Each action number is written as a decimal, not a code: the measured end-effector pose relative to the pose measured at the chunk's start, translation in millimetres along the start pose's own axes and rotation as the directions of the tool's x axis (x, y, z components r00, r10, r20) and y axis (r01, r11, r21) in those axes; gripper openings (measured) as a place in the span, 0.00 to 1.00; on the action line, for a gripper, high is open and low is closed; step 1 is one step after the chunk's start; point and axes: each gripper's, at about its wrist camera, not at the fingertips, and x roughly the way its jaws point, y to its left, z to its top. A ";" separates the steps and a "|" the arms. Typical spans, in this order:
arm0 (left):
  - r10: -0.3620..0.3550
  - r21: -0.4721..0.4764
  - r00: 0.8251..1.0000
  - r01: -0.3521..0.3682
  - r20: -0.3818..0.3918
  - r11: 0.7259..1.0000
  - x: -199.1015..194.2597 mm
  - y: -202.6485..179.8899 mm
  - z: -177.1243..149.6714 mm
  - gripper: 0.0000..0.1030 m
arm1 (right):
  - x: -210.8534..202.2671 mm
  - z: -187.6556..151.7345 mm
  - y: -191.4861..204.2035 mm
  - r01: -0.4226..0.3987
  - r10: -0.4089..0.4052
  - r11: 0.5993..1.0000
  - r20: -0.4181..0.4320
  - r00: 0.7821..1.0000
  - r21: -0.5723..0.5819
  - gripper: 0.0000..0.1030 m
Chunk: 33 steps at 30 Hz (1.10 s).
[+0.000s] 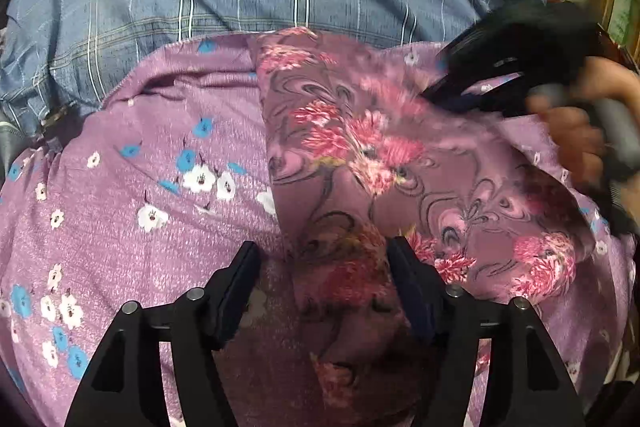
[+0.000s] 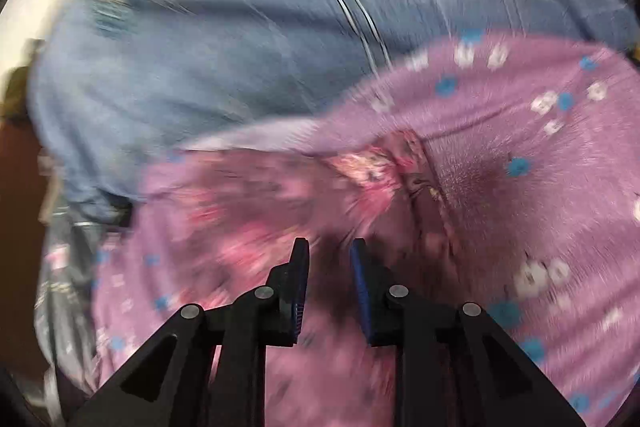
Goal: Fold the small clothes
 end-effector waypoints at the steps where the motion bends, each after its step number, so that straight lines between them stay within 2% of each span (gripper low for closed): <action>1: -0.015 -0.016 1.000 0.015 -0.007 1.000 -0.4 2.8 1.3 0.66 | 7.3 7.4 0.9 0.007 -0.007 1.000 0.000 1.000 -0.008 0.22; 3: -0.048 -0.033 0.999 0.047 -0.014 0.998 -2.9 7.7 2.5 0.66 | 9.0 20.2 8.9 0.029 -0.029 0.999 0.007 1.000 -0.036 0.22; 5: -0.048 -0.039 0.999 0.049 0.015 0.998 -11.1 9.9 3.3 0.67 | 2.2 29.3 17.6 -0.002 0.002 1.000 0.020 1.000 -0.026 0.24; 7: -0.017 -0.022 0.995 0.019 0.093 1.000 -27.2 9.5 4.8 0.66 | -11.5 30.9 34.8 -0.057 0.064 0.995 0.084 0.994 -0.083 0.24; 9: 0.025 0.019 0.985 -0.029 0.173 0.999 -43.5 5.4 3.4 0.66 | -13.9 27.1 51.6 -0.083 0.097 0.987 0.101 0.990 -0.135 0.24; 11: 0.039 0.055 0.980 -0.050 0.197 0.997 -47.4 2.0 -1.1 0.71 | 5.9 21.4 65.9 -0.119 0.124 0.983 0.031 0.992 -0.141 0.26; 12: 0.048 0.073 0.982 -0.062 0.182 0.995 -43.8 0.7 -4.7 0.73 | 23.2 17.8 71.3 -0.121 0.119 0.983 -0.022 0.993 -0.138 0.26; 14: 0.068 0.096 0.990 -0.080 0.120 0.992 -31.6 -1.9 -8.9 0.73 | 47.2 13.3 74.4 -0.048 0.040 0.985 -0.049 0.998 -0.166 0.22; 16: 0.048 0.081 0.994 -0.057 0.101 0.995 -26.2 0.5 -10.1 0.73 | 42.5 6.8 68.7 -0.066 0.065 0.986 -0.010 0.998 -0.155 0.21; 18: 0.029 0.051 0.991 -0.036 0.127 0.998 -34.1 3.4 -6.8 0.73 | 13.3 -6.3 58.5 -0.112 0.119 0.984 0.039 0.992 -0.141 0.26; 20: 0.023 0.028 0.985 -0.028 0.169 0.999 -43.4 7.3 -5.1 0.73 | -24.3 -24.8 42.2 -0.137 0.155 0.979 0.115 0.981 -0.150 0.26; 22: 0.031 -0.023 0.982 -0.027 0.187 0.999 -46.2 14.9 -4.2 0.73 | -60.7 -46.0 19.7 -0.138 0.165 0.980 0.197 0.966 -0.146 0.28; 24: 0.044 -0.062 0.983 -0.033 0.179 0.998 -41.4 19.8 -4.8 0.73 | -87.5 -66.0 -8.6 -0.130 0.156 0.985 0.255 0.954 -0.114 0.34; 27: 0.076 -0.082 0.983 -0.063 0.168 0.995 -31.1 19.1 -1.2 0.73 | -104.8 -94.8 -42.9 -0.133 0.143 0.990 0.278 0.950 -0.057 0.35; 29: 0.089 -0.079 0.984 -0.077 0.157 0.994 -24.7 12.2 -1.3 0.73 | -105.6 -106.3 -48.9 -0.143 0.148 0.989 0.277 0.950 -0.040 0.35; 31: 0.089 -0.061 0.991 -0.084 0.096 0.995 -9.5 3.1 -2.1 0.73 | -104.6 -122.5 -58.5 -0.188 0.189 0.982 0.263 0.946 -0.031 0.35; 33: 0.066 -0.040 0.997 -0.064 0.032 0.997 4.5 -3.8 -5.2 0.74 | -91.5 -130.9 -62.0 -0.182 0.183 0.983 0.219 0.958 -0.026 0.34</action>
